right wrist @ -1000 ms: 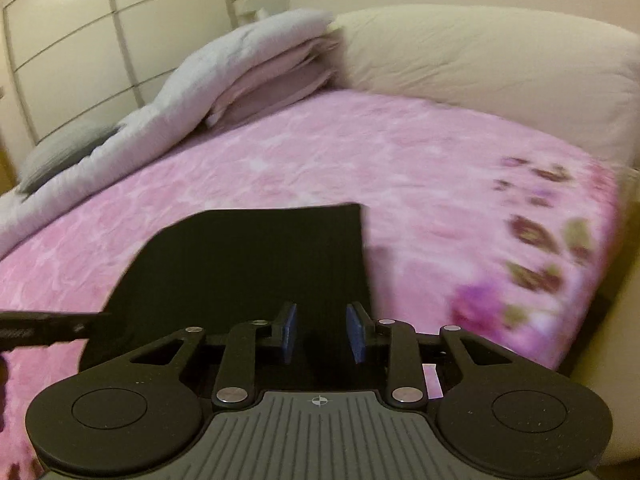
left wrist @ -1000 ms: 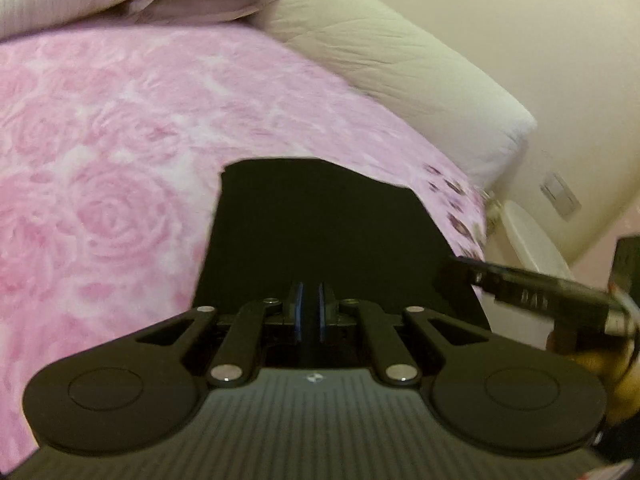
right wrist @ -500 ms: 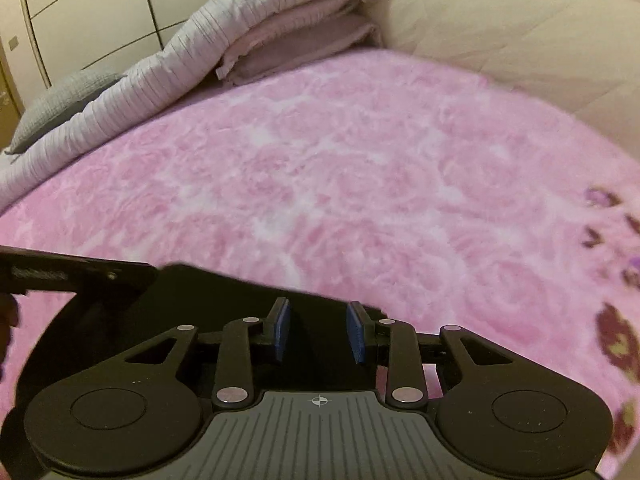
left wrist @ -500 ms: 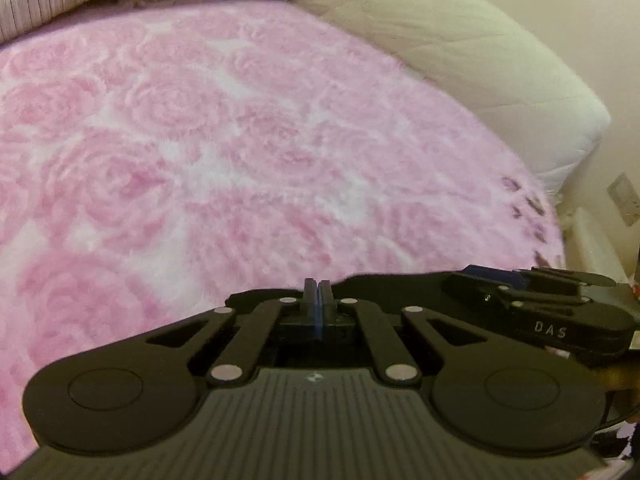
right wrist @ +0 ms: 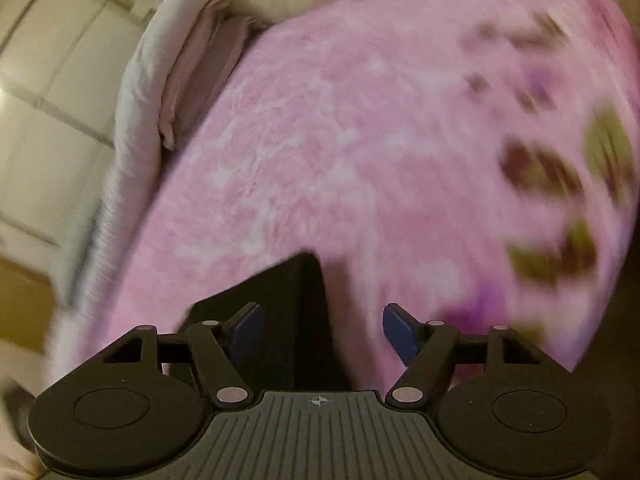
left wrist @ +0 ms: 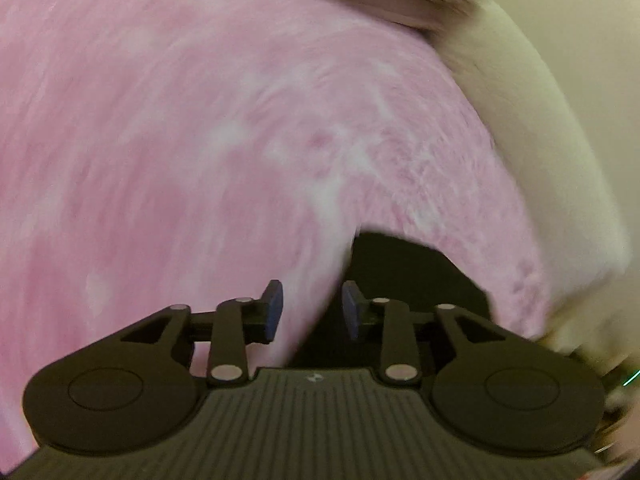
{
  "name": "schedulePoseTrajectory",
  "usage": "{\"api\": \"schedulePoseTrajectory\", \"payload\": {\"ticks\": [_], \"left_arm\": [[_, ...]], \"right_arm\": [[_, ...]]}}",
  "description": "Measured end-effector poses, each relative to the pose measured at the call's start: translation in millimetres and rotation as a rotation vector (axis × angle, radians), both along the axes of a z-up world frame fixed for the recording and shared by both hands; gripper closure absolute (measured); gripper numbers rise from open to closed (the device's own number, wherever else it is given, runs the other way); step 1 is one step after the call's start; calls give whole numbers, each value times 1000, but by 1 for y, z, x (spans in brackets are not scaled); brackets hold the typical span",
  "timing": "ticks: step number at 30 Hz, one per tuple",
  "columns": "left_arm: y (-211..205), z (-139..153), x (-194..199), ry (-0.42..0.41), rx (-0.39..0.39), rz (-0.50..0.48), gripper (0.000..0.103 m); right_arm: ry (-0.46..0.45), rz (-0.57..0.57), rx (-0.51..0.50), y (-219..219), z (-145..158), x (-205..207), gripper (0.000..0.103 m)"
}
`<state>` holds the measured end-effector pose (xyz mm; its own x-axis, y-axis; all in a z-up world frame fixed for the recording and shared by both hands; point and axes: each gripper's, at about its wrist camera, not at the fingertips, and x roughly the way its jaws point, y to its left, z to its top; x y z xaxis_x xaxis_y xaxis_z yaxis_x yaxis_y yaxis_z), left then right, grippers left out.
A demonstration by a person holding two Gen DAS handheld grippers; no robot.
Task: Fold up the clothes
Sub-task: 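Grasp the folded trousers with both grippers and lift them off the bedspread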
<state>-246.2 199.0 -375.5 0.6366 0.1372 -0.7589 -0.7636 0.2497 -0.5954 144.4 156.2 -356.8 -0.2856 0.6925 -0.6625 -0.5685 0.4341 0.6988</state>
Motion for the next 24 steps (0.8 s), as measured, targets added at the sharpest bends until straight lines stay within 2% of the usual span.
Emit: {"api": "schedulePoseTrajectory", "payload": {"ticks": [3,5,7,9,11,16,18,20,22,24], "left_arm": [[-46,-22,-44,-122,-237,179,69],[-80,-40,-60,-193,-359,306,67],[-108,-56,-67,-264,-441,404,67],[-125,-70,-63,-329,-485,451,67],[-134,-83,-56,-366,-507,472,67],[-137,-100,-41,-404,-470,569,63],[-137,-105,-36,-421,-469,608,56],[-134,-104,-31,-445,-452,610,55],[-131,-101,-25,-451,-424,586,55],[-131,-102,-22,-456,-412,579,54]], "right_arm": [[67,14,-7,-14,-5,0,32],[84,33,-23,-14,-11,-3,32],[93,52,-43,-11,-17,-6,32],[107,71,-50,-7,-22,-10,32],[117,75,-56,-3,-28,-12,32],[140,78,-69,6,-44,-14,32],[167,68,-63,9,-49,-10,32],[197,59,-53,13,-54,-7,31],[223,63,-40,20,-57,-5,26],[249,66,-26,26,-61,-3,26]]}}
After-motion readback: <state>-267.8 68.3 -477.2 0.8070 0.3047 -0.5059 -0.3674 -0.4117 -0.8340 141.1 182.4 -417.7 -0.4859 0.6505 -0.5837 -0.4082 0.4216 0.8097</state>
